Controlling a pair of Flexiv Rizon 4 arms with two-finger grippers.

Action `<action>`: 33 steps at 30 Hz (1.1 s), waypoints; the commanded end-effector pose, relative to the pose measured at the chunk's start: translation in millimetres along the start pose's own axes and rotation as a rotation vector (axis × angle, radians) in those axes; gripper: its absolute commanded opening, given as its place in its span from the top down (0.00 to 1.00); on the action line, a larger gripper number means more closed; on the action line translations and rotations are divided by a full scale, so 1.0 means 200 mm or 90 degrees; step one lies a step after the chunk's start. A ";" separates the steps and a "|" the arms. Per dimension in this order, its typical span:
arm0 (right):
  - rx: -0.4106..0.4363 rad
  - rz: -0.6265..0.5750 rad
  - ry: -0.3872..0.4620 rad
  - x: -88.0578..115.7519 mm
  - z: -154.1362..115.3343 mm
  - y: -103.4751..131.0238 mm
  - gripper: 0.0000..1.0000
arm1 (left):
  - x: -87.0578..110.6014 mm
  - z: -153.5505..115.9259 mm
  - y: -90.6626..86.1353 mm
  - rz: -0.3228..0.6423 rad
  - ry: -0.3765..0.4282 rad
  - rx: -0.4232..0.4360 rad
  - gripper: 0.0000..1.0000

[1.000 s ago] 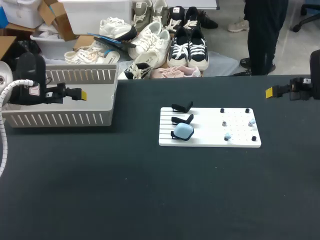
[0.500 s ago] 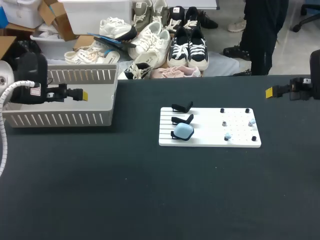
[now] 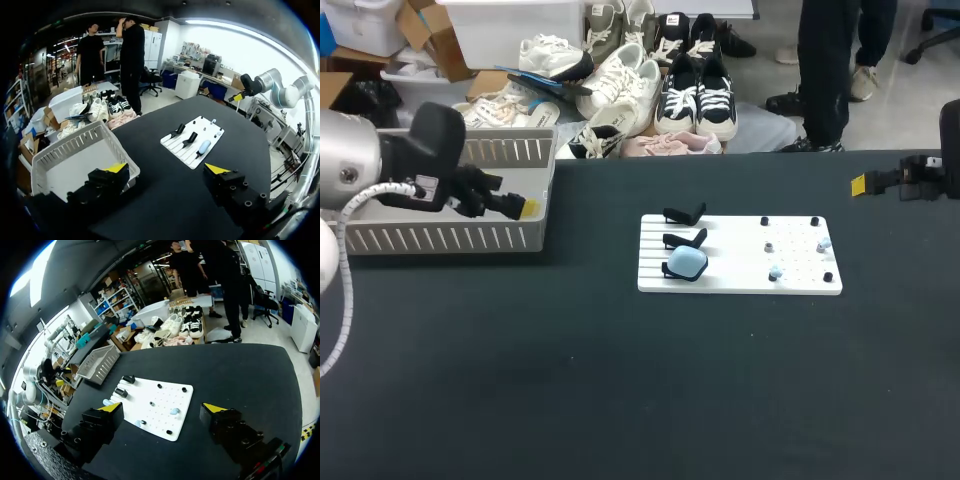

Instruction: Pick up each earbud case from the left stands, insert the matching earbuds, close the lid, and place the case in the box.

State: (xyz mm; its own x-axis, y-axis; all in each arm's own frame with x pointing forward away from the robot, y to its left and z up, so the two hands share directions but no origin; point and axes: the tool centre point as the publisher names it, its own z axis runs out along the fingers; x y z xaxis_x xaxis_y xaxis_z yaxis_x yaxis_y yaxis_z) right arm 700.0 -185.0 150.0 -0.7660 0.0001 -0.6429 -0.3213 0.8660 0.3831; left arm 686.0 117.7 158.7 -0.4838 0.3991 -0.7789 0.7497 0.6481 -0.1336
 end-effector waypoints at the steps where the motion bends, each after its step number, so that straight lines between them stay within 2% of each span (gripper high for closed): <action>1: 0.000 0.000 0.000 0.00 0.00 0.00 0.00 | -0.02 0.03 -0.03 0.156 -0.052 0.195 0.00; 10: 0.000 0.000 0.000 0.00 0.00 0.00 0.00 | -0.08 0.18 -0.15 0.263 -0.003 0.282 0.00; 13: 0.000 0.000 0.000 0.00 0.00 0.00 0.00 | -0.06 0.24 -0.19 0.304 0.022 0.314 0.00; 20: 0.000 0.000 0.000 0.00 0.00 0.00 0.00 | -0.01 0.34 -0.24 0.338 0.041 0.369 0.00; 27: 0.000 0.000 0.000 0.00 0.00 0.00 0.00 | -0.01 0.45 -0.29 0.364 0.044 0.378 0.00; 33: 0.000 0.000 0.000 0.00 0.00 0.00 0.00 | -0.01 0.55 -0.33 0.370 0.033 0.355 0.00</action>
State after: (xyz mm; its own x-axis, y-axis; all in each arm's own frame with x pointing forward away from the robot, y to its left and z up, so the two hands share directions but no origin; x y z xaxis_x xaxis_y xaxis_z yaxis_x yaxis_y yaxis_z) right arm 700.0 -185.1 150.0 -0.7660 0.0002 -0.6429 -0.3213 0.8660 0.3831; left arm 678.5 12.3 108.6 0.0407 0.6129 -0.7891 0.9987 -0.0481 0.0141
